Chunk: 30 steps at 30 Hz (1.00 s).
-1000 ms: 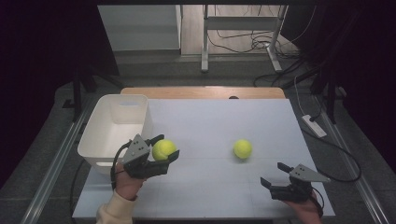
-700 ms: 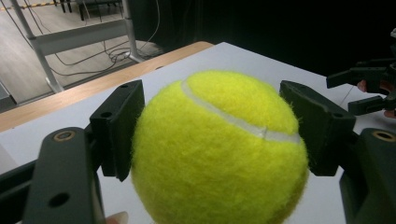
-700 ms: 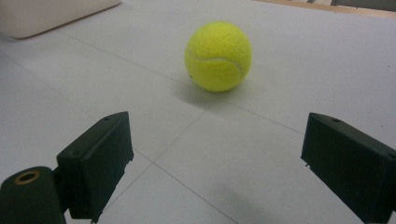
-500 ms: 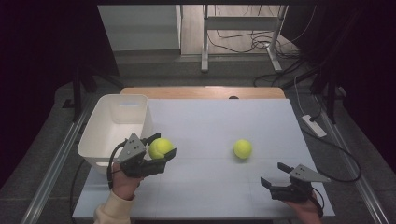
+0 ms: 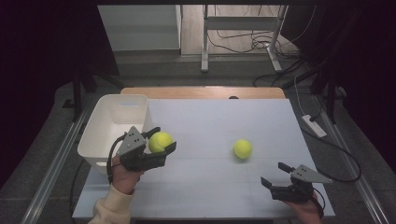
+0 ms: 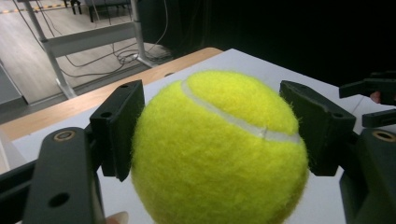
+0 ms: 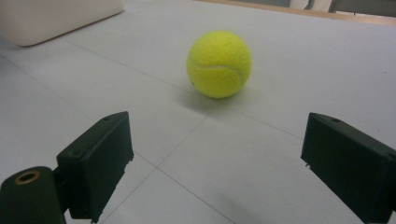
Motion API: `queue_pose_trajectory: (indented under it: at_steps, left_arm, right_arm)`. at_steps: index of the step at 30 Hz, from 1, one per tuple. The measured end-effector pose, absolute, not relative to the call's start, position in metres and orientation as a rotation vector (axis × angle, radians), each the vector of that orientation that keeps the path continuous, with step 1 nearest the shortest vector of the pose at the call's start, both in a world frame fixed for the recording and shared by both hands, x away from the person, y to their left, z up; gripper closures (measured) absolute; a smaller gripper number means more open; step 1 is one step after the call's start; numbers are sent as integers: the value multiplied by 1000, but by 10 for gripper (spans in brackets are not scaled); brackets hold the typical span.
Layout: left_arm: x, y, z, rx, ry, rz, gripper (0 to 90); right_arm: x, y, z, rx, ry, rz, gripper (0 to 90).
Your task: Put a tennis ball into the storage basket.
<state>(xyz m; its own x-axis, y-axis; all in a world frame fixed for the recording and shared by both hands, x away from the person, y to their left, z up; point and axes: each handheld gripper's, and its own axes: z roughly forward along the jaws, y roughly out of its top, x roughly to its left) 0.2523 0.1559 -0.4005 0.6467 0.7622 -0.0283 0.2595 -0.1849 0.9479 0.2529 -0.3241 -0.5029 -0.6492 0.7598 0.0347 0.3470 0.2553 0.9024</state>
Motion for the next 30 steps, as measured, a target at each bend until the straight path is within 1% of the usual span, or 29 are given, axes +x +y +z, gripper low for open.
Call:
queue_pose_trajectory:
  at_steps: [11,30]
  left_arm:
    - [258,166,-386,1705,862,572,264]
    - [272,182,-372,1671,906,597,264]
  right_arm:
    - [253,-323,-503,1004,2129,1371,87]
    - [253,-323,-503,1011,2124,1368,87]
